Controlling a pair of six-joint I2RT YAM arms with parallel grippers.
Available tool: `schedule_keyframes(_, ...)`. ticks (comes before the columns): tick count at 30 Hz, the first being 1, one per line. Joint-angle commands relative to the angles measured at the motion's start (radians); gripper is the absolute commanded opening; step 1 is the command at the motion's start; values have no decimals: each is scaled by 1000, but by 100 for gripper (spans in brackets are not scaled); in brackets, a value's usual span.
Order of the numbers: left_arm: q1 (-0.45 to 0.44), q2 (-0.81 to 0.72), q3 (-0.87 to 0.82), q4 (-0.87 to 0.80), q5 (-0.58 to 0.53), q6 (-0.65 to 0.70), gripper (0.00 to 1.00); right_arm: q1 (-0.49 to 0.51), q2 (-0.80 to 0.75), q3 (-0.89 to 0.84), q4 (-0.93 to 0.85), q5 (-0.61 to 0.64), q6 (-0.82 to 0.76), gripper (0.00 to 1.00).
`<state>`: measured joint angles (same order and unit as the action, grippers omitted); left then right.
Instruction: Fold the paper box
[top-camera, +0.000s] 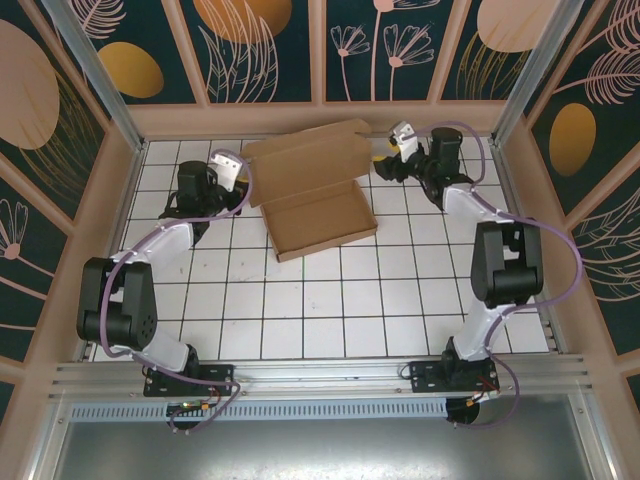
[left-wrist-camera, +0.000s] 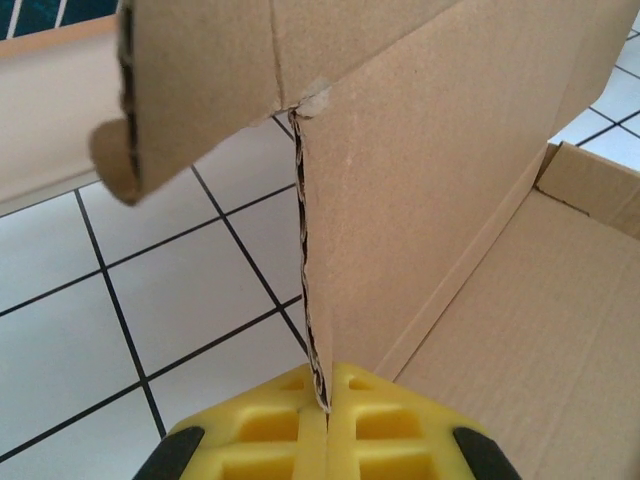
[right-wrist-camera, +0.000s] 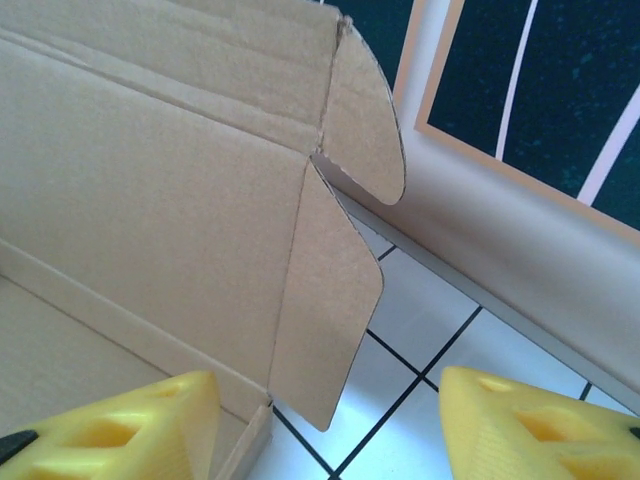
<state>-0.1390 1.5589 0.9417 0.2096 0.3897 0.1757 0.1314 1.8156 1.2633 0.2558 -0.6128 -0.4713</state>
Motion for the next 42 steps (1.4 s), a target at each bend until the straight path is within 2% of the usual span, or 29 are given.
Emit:
schedule_keyframes(1,4,10,19,-19,30,58,0,-5,58,52,32,-27,-23,62)
schedule_keyframes(6,4,23,23,-26,21,71,0,-13,163,189,-36,-120,-33,69)
schedule_keyframes(16,4,13,6,-10,0,94,0,-11,312,379,-114,-257,-66,67)
schedule_keyframes(20,4,12,3,-1,-10,93,0,-10,370,496,-259,-320,-93,55)
schedule_keyframes(25,4,14,5,13,-6,64,0,-6,356,498,-283,-329,-90,22)
schedule_keyframes(27,4,10,3,22,-7,55,0,-5,343,482,-291,-328,-86,13)
schedule_keyframes(29,4,10,3,26,-3,48,0,-4,333,475,-311,-328,-91,13)
schedule_keyframes(34,4,7,0,40,13,29,0,-3,293,417,-329,-350,-133,25)
schedule_keyframes(37,4,7,3,37,21,26,0,-3,284,400,-323,-344,-132,26)
schedule_keyframes(38,3,7,3,37,22,26,0,-3,285,398,-322,-342,-133,24)
schedule_keyframes(42,4,6,3,36,14,18,0,0,279,385,-292,-330,-102,4)
